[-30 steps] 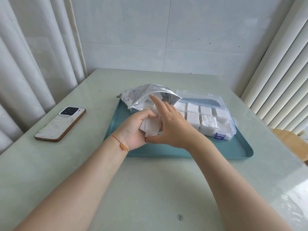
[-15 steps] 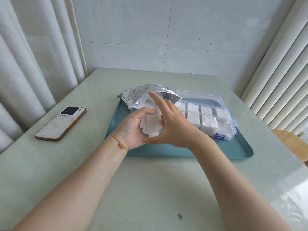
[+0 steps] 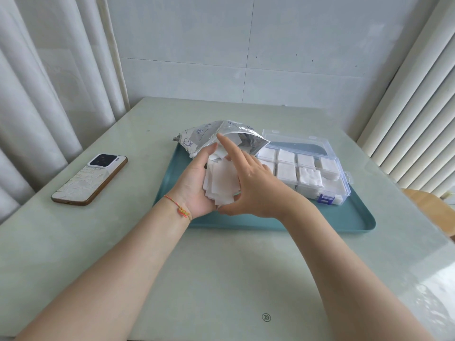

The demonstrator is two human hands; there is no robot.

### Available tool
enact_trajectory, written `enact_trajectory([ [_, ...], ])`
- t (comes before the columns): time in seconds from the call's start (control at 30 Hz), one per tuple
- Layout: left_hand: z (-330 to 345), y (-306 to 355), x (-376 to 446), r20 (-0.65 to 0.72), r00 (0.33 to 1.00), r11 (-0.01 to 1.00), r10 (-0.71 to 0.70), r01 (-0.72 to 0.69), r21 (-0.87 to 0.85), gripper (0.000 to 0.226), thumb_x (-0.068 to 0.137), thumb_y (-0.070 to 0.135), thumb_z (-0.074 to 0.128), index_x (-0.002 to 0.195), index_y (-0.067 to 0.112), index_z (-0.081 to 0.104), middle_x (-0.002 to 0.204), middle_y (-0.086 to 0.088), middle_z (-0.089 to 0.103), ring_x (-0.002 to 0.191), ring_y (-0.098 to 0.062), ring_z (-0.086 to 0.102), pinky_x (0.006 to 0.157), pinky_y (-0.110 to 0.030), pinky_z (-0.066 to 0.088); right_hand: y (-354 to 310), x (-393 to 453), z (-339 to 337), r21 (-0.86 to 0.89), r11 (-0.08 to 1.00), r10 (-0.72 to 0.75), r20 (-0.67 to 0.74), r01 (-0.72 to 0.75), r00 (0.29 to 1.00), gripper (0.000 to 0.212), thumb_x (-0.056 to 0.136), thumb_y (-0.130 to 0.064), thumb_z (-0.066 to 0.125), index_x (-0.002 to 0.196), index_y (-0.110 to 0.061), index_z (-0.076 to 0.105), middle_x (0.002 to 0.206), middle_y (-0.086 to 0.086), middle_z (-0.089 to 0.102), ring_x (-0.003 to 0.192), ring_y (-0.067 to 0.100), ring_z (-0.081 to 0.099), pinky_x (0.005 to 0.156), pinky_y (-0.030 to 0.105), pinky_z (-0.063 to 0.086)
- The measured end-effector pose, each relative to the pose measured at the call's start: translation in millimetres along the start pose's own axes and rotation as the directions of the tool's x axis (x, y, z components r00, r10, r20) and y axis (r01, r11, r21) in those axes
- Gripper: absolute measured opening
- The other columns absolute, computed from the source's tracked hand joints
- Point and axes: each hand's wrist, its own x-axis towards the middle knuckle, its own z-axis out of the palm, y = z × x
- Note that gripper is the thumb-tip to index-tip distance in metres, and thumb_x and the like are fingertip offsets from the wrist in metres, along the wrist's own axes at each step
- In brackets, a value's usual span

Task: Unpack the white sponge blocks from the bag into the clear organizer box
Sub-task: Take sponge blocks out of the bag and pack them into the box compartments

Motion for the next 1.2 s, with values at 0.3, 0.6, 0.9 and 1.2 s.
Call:
enact_trajectory([
  [0.3,2.4,-4.1,0.7,-0.025,0.999,0.998,0.039,-0.038,0.043,0.025,0.083,0.041,0.063,0.1,0.022,0.067,0.09,0.001,0.069,0.08,-0.017,0.069,0.066,-0.028,0.057,1.4,2.1,0.7,0.139,0.99,0.017,-0.11,-0.001,0.994,0.118,0.067,-0.035,0.08,0.151,-0.048,-0.002,0.133,-0.007,0.042,0.129,0.015,0.037,0.099,0.045,0.044],
  [0.6,0.3,-1.8,1.1,0.026,0.996,0.995,0.091,-0.092,0.043,0.031,0.084,0.046,0.061,0.096,0.018,0.065,0.088,-0.001,0.064,0.081,-0.018,0.064,0.073,-0.029,0.052,0.2,0.8,-0.2,0.155,0.988,0.02,-0.07,-0.009,0.997,0.123,0.064,-0.042,0.085,0.151,-0.047,-0.001,0.121,-0.01,0.04,0.119,0.01,0.042,0.099,0.045,0.045],
  [0.9,-0.3,-3.4,3.2,0.053,0.996,0.994,0.076,-0.08,0.075,0.034,0.087,0.045,0.06,0.109,0.019,0.06,0.092,0.0,0.064,0.084,-0.015,0.064,0.071,-0.026,0.052,1.9,3.1,2.6,0.168,0.986,0.017,-0.054,-0.008,0.998,0.123,0.063,-0.044,0.084,0.151,-0.048,-0.001,0.121,-0.01,0.042,0.107,0.014,0.047,0.096,0.043,0.046],
  [1.2,-2.5,-4.3,5.5,0.048,0.996,0.996,0.082,-0.083,0.034,0.041,0.087,0.044,0.064,0.117,0.019,0.054,0.107,-0.003,0.055,0.094,-0.018,0.06,0.074,-0.027,0.053,-0.8,1.5,1.1,0.211,0.977,0.031,-0.042,-0.022,0.999,0.13,0.057,-0.045,0.088,0.149,-0.052,-0.004,0.124,-0.003,0.041,0.114,0.015,0.045,0.098,0.047,0.046],
])
